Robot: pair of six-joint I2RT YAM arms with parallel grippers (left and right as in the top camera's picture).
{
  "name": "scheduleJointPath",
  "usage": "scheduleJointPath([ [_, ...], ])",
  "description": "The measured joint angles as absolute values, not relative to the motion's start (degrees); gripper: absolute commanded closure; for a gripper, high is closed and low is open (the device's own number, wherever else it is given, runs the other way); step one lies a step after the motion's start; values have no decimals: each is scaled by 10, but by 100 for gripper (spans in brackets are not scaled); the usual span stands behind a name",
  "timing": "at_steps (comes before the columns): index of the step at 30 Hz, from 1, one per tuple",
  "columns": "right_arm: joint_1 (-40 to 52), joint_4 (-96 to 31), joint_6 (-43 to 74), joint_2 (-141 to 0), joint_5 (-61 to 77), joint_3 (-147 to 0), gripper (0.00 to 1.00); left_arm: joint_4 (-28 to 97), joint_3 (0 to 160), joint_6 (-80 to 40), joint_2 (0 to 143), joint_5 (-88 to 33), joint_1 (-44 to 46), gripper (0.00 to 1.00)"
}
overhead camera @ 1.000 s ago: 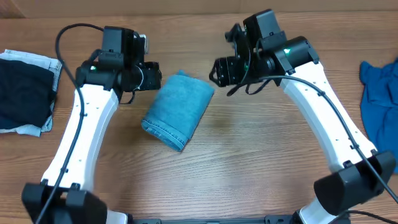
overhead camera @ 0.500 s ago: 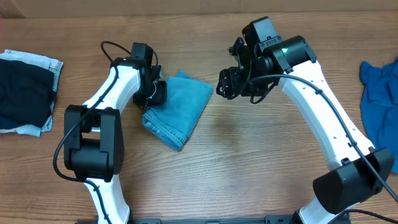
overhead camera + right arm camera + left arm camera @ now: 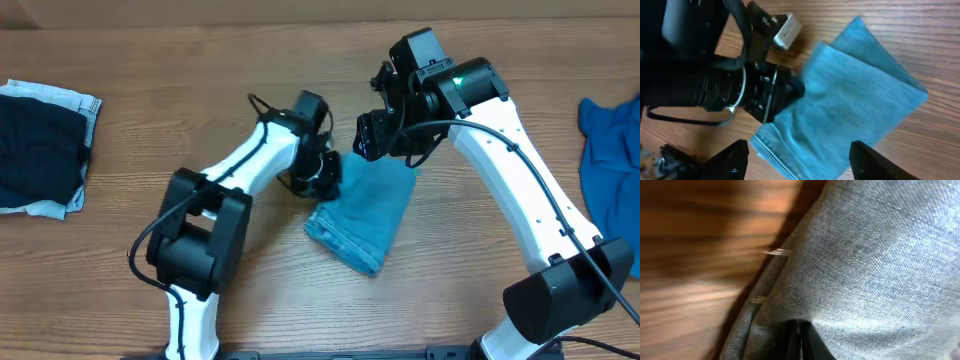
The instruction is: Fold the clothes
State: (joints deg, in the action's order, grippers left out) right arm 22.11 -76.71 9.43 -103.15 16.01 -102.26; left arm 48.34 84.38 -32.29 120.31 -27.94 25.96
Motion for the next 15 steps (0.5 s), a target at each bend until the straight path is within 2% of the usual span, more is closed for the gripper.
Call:
scheduleJointPath([
  [4, 197, -772, 120, -1032, 159, -1023, 20, 482, 844, -344, 1203, -293, 255, 74],
  [9, 86, -793, 154, -1032, 168, -1023, 9, 481, 848, -280, 1176, -302, 228, 60],
  [12, 33, -813, 163, -1032, 178, -1023, 8, 482, 869, -217, 1124, -300, 207, 55],
  [15, -10, -829, 165, -1032, 183, -1023, 7, 481, 898, -148, 1044, -298, 191, 56],
])
